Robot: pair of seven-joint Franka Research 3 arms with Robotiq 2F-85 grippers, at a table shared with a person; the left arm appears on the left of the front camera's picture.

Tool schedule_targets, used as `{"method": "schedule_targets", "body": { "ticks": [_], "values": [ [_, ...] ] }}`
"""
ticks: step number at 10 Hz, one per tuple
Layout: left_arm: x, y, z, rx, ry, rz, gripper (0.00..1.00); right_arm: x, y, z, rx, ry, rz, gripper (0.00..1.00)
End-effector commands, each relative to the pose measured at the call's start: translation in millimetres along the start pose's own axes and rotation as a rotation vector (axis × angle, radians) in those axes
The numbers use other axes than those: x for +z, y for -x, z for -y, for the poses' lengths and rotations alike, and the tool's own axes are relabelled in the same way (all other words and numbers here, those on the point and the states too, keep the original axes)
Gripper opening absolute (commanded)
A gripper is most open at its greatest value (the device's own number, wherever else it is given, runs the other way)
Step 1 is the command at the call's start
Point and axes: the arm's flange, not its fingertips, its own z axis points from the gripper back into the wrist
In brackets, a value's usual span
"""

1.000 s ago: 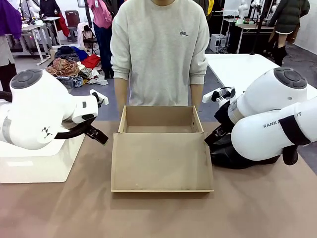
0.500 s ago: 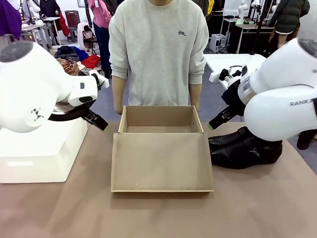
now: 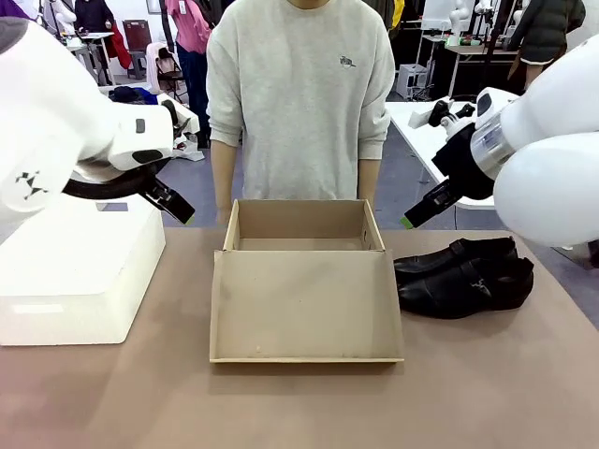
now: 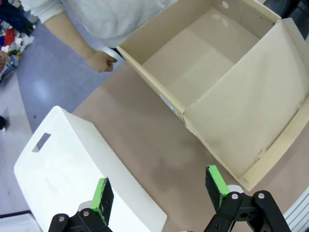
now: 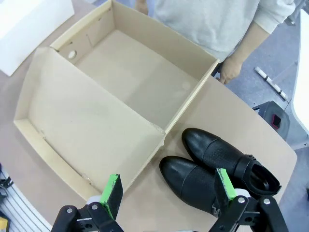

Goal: Pack the shoes into the box.
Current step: Place one shoe of the Shoes into the Shoes Box.

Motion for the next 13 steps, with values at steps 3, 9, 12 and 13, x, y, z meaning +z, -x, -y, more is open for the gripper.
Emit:
{"method": "schedule_targets", "body": {
  "ticks": [3,9,12,13],
  "values": [
    [13,-8,-2,-0.006,-0.006,-0.027,1.0,21,-2,5,0.065,-0.019,-0.054,1.0],
    [54,2,-40,-0.219,0.188,0.137,1.0,50,-8,23,0.172,-0.199,0.119,1.0],
    [72,9,-67,-0.279,0.313,0.243,1.0,63,-16,39,0.242,-0.319,0.22,1.0],
    [77,11,-73,-0.298,0.342,0.276,1.0,65,-18,43,0.256,-0.344,0.243,1.0]
  ]
}}
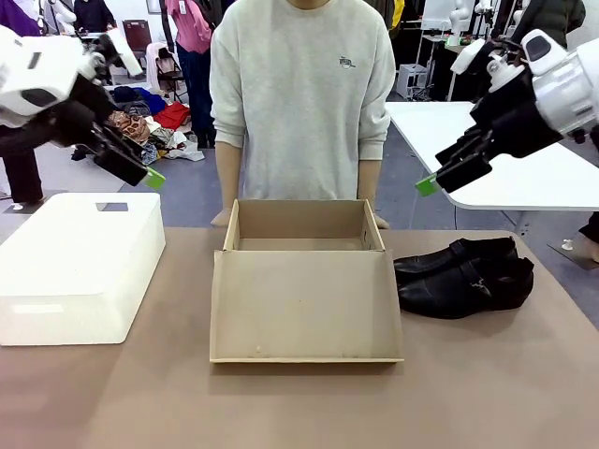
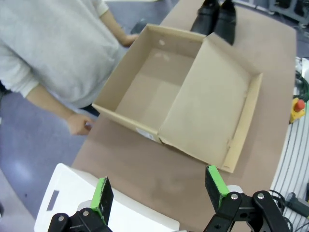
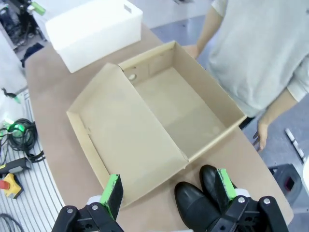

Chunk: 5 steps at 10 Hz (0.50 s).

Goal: Pack the shoes into the box.
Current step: Place one shoe of the Shoes into the Shoes Box.

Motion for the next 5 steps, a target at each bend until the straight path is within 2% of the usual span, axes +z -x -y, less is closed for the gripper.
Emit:
{"method": "schedule_targets", "body": {
  "ticks": [1,5],
  "values": [
    [10.2,4.4,-9.5,-0.023,0.071,0.054,1.0,3.0,-2.9,14.1,0.031,-0.084,0.051,1.0],
    [19.5,1.8,-9.2,-0.026,0.063,0.101,1.0,4.0,-4.5,17.5,0.048,-0.115,0.075,1.0]
  ]
}}
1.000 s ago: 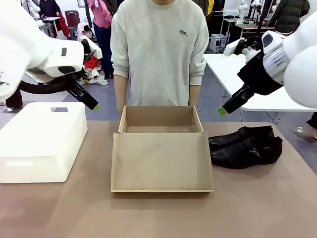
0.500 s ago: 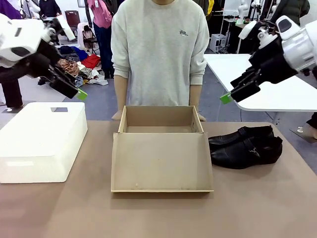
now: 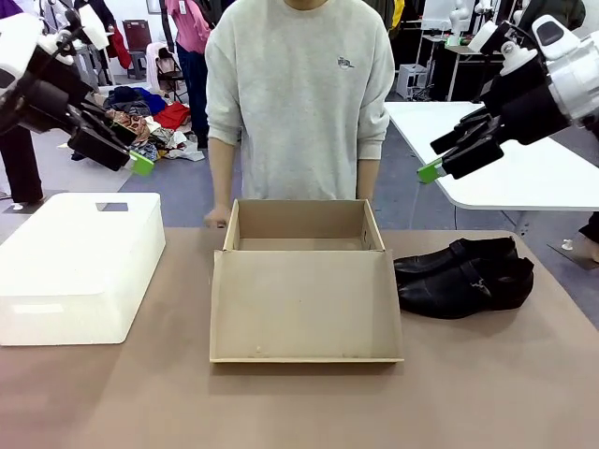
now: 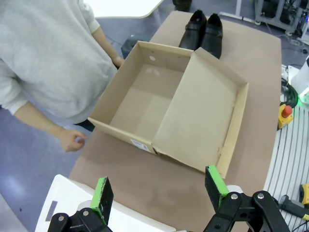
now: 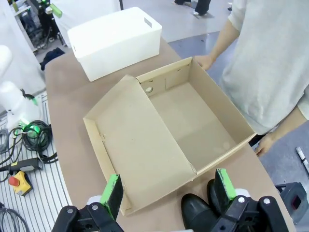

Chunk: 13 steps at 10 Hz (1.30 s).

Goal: Pack the shoes into the box.
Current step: Place one shoe of the Shoes into the Shoes Box.

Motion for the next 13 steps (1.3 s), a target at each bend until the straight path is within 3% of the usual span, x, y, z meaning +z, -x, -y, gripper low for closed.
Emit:
{"method": "schedule_targets", "body": {
  "ticks": [1,4,8,13],
  "values": [
    [5,0,1,-0.027,0.001,0.029,1.0,0,-1,9,0.021,-0.034,0.017,1.0],
    [4,-2,1,-0.007,-0.006,0.007,1.0,-3,-1,4,0.019,0.022,-0.031,1.0],
    [4,-2,1,-0.007,-0.006,0.007,1.0,-2,2,2,-0.003,-0.008,-0.002,1.0],
    [4,-2,1,-0.007,-0.006,0.007,1.0,2,-13,41,0.132,-0.008,-0.207,1.0]
  ]
}}
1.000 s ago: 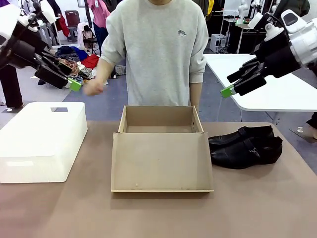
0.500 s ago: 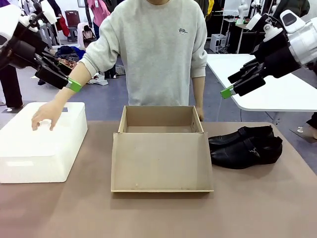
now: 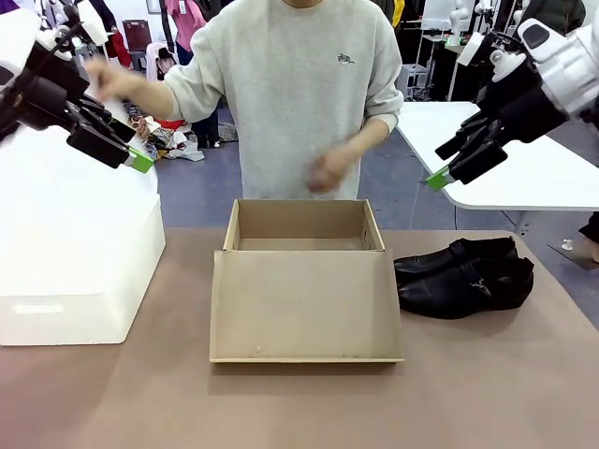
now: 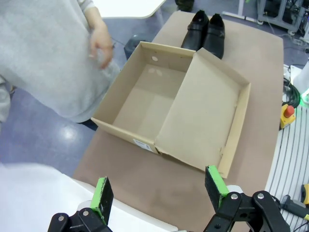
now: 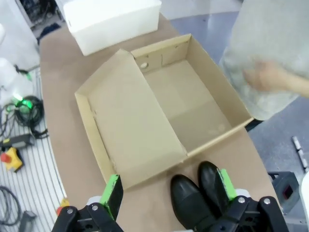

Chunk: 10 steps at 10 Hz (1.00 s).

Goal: Pack the shoes into the box.
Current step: Place one shoe of the Shoes into the Shoes Box.

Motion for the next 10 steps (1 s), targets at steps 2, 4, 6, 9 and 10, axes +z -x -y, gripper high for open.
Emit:
{"method": "schedule_targets", "body": {
  "ticks": [2,4,6,9,10],
  "values": [
    [0,1,-1,-0.001,0.011,0.011,1.0,9,-13,53,0.169,0.025,-0.181,1.0],
    [0,1,-1,-0.001,0.011,0.011,1.0,9,-12,82,0.281,0.038,-0.314,1.0],
    [0,1,-1,-0.001,0.011,0.011,1.0,4,-7,111,0.364,0.062,-0.435,1.0],
    [0,1,-1,-0.001,0.011,0.011,1.0,-12,9,153,0.368,0.033,-0.537,1.0],
    [0,1,-1,-0.001,0.011,0.011,1.0,-19,17,167,0.348,0.041,-0.56,1.0]
  ]
}}
